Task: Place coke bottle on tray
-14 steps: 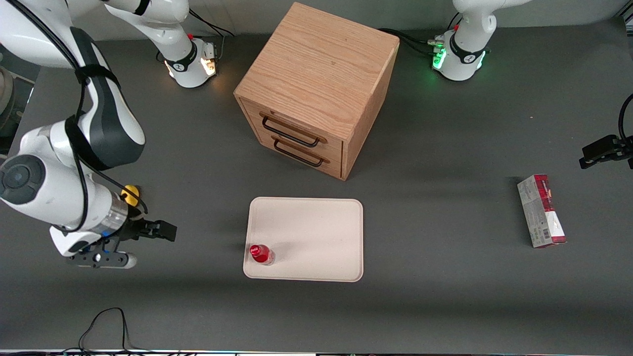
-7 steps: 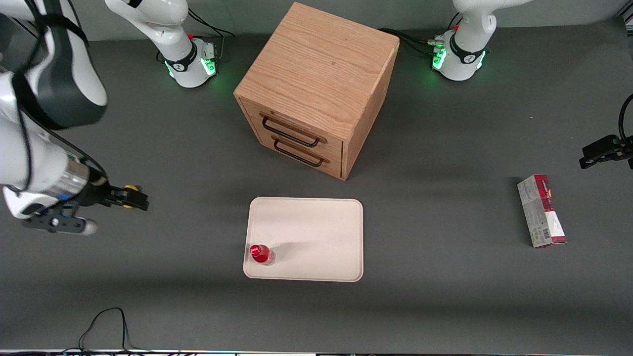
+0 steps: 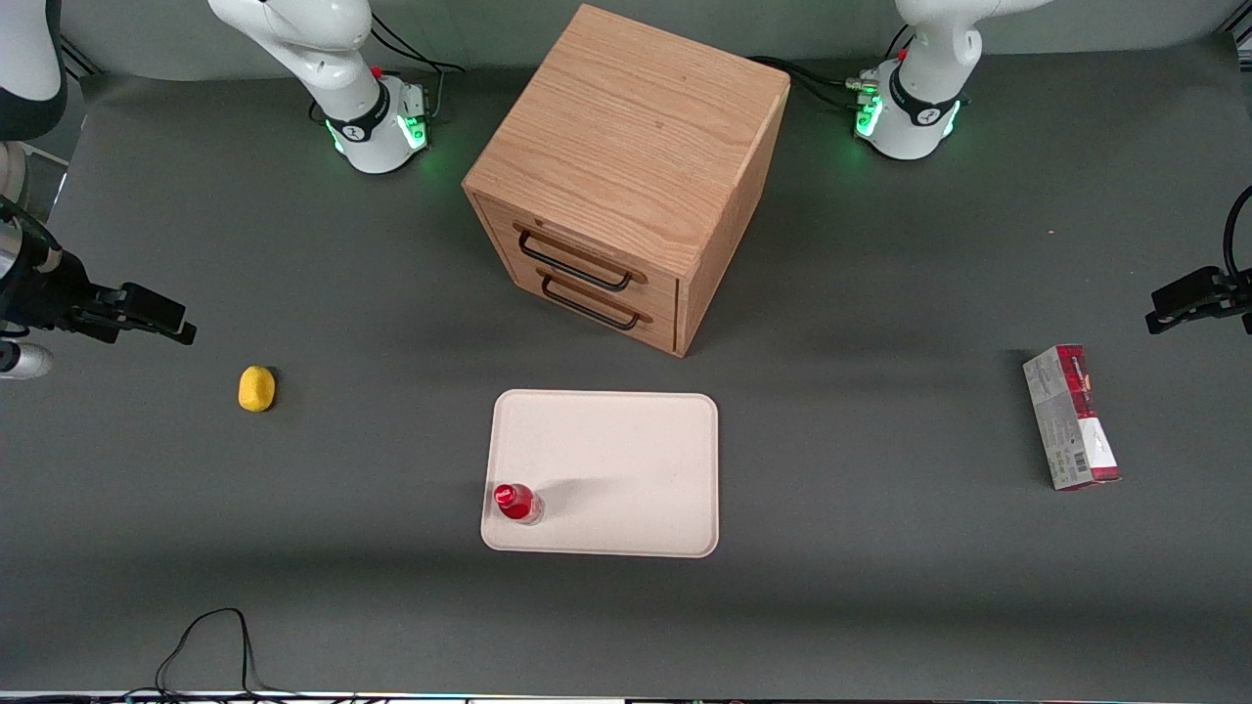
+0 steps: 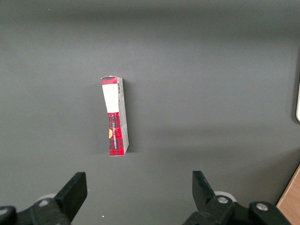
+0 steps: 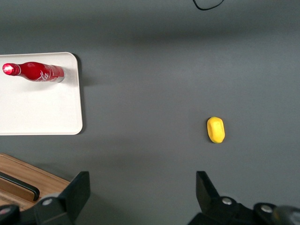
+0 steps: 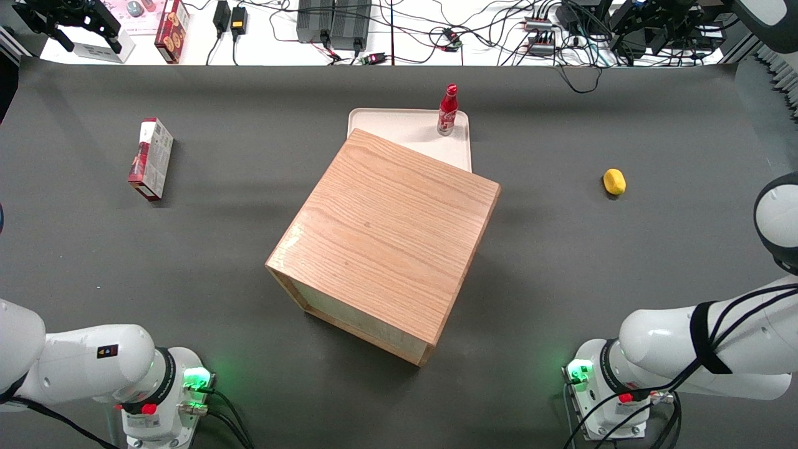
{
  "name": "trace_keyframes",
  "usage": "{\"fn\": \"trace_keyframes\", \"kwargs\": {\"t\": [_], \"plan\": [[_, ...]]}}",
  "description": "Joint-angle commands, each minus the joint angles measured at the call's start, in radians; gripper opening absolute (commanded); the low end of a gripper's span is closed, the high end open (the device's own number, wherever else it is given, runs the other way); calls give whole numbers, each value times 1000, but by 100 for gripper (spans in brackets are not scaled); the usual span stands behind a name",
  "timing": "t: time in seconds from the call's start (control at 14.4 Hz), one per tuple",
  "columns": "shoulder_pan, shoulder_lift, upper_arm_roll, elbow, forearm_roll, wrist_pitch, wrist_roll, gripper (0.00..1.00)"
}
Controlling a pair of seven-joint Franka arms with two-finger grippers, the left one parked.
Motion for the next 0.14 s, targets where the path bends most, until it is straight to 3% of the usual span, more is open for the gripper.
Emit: {"fn": "trace_keyframes", "kwargs": {"t": [0.0,0.07], "plan": [[2,-23,-6,-30,13,7,-9,100],[2,-16,-6,-29,9,10,-8,100]]}}
